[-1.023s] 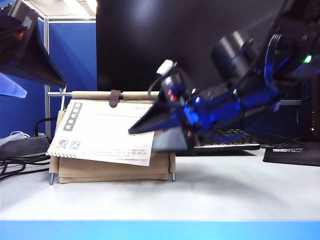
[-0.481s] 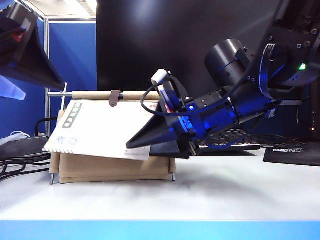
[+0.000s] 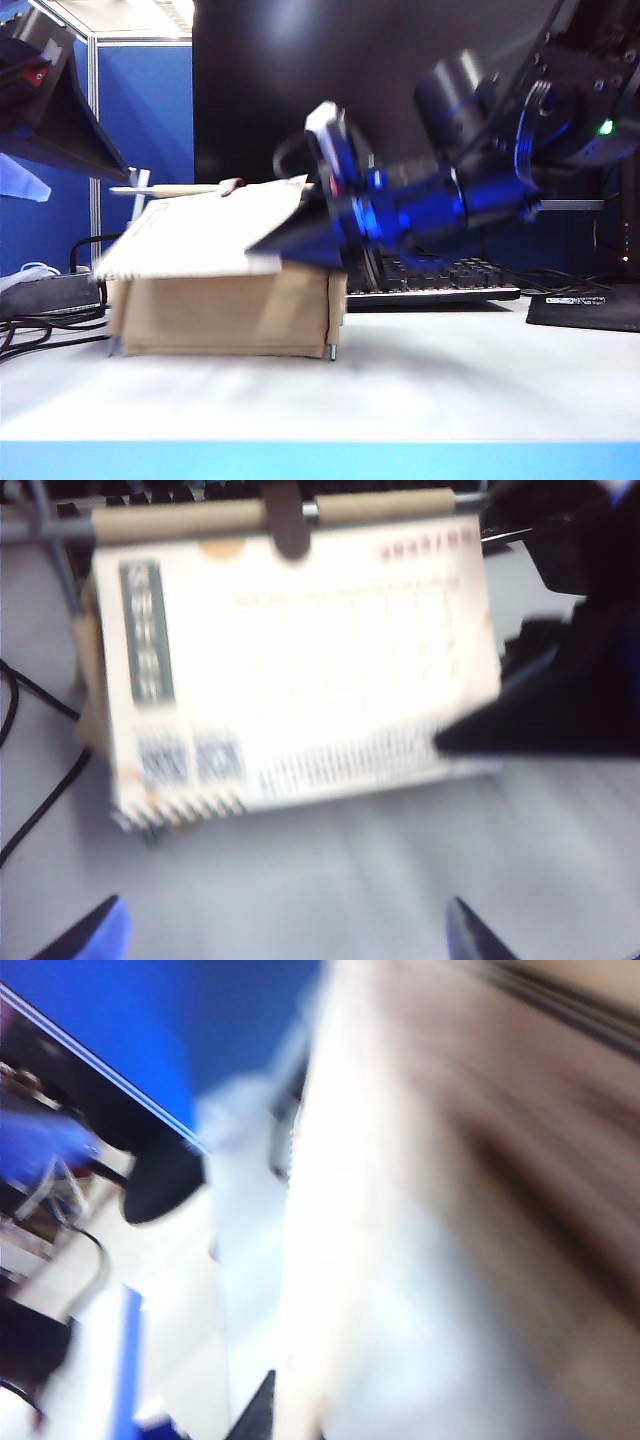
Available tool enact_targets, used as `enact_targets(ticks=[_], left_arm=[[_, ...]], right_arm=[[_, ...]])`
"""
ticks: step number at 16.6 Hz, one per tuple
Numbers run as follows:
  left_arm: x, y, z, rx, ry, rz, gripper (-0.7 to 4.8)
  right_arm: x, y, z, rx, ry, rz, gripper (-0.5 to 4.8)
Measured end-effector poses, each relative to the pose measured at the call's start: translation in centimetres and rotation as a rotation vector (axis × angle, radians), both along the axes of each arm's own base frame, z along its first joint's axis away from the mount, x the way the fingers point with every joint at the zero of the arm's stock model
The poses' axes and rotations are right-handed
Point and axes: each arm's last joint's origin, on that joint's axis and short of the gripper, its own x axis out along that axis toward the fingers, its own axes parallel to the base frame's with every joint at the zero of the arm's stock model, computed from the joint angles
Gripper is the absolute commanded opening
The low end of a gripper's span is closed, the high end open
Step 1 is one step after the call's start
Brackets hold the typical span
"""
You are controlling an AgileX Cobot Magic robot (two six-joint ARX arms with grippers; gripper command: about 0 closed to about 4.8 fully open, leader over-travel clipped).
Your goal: Turn one page of the calendar.
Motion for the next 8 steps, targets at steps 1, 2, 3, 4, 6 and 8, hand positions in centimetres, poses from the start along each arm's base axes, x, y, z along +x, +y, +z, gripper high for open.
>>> enact_targets(ticks=[1,2,3,4,6,8], left_arm=[[0.0,0.0,0.0,0.0,0.0,0.0,4.13],[0.0,0.0,0.0,0.0,0.0,0.0,4.13],[0.0,0.0,0.0,0.001,0.001,0.0,4.13],[0.0,0.0,0.0,0.001,0.001,0.0,4.13],[0.0,0.0,0.0,0.0,0.0,0.0,4.13],[0.0,0.0,0.0,0.0,0.0,0.0,4.13]], right_arm=[[0.0,0.0,1.0,0.038,-0.018,-0.001,-0.05],[0.0,0.0,1.8,0.073,-0.033,0.0,-0.05],[0.0,0.0,2.4,0.099,-0.041,0.01,-0.05],[0.0,0.0,2.7,0.117,-0.035,0.011,-0.05],[0.0,0.1,3.0,0.141,-0.019,0.022,-0.05],[0.0,0.1,3.2,0.159,-0.01,0.025,-0.05]])
